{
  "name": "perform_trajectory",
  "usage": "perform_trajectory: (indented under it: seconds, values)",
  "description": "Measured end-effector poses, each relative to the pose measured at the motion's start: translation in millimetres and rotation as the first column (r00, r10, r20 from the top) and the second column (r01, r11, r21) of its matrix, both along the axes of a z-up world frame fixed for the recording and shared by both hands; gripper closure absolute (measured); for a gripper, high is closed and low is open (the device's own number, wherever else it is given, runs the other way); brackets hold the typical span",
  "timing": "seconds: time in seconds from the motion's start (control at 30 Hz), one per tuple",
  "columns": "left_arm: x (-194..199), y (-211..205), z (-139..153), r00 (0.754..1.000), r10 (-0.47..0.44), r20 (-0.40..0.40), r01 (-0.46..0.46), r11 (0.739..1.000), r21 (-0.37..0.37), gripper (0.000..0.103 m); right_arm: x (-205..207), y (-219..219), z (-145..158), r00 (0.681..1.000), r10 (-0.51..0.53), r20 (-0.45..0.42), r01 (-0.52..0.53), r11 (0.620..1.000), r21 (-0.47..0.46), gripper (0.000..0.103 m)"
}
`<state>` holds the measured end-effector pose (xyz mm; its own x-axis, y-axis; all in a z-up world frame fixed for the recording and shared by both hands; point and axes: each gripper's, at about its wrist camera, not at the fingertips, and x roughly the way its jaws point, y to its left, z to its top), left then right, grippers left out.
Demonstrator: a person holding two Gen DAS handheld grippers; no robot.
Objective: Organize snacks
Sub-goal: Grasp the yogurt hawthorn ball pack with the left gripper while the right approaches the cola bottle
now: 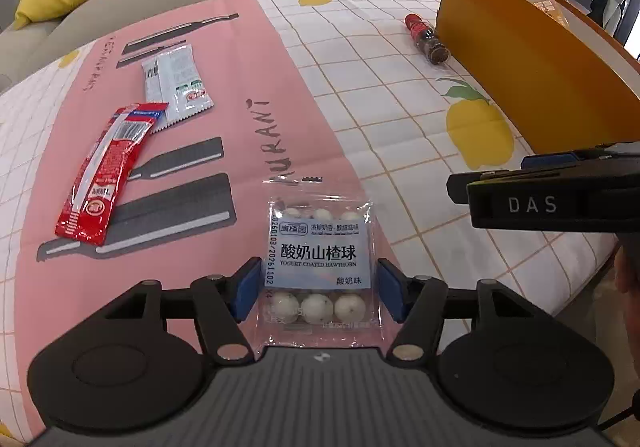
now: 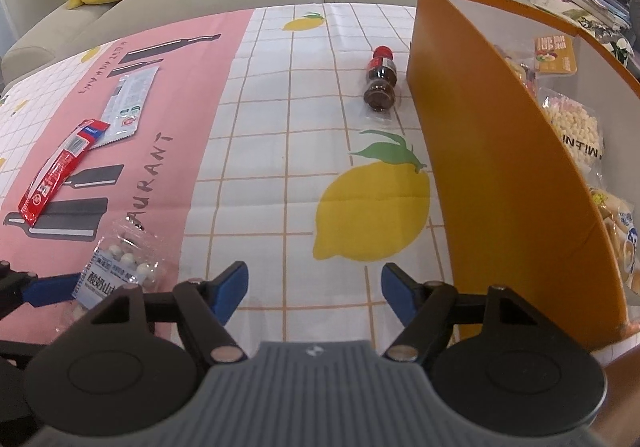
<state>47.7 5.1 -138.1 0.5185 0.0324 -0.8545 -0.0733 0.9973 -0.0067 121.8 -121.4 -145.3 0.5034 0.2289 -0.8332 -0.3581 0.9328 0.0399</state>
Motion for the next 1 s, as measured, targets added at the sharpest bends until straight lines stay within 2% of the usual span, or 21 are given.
perform_trajectory:
  seconds: [0.27,0.37,0.57,0.8,1.0]
  values:
    - [7,8,1,1.0,0.017,0.007,-0.017,1.0,-0.014,0.036,3,3,-3,1.0,0.008,0.0,-0.008,1.0,0.001,0.031]
    - [14,16,4,0.999,0.044,-0.007,-0.044,0.998,-0.042,0.036,9,6,3,1.0,0.013,0.016,-0.013,1.0,0.017,0.031]
    - [37,35,11,0.993,0.114,0.01,-0.113,0.991,-0.074,0.036,36,19,13,0.991,0.038,0.131,-0.03,0.997,-0.064,0.035]
    - [67,51,16,0.986,0.163,0.037,-0.159,0.982,-0.101,0.036,83,32,14,0.975,-0.031,0.219,0.052,0.995,-0.089,0.044]
    - [85,60,15,0.981,0.189,0.046,-0.183,0.976,-0.119,0.036,104,47,9,0.953,-0.046,0.298,0.093,0.985,-0.144,0.046]
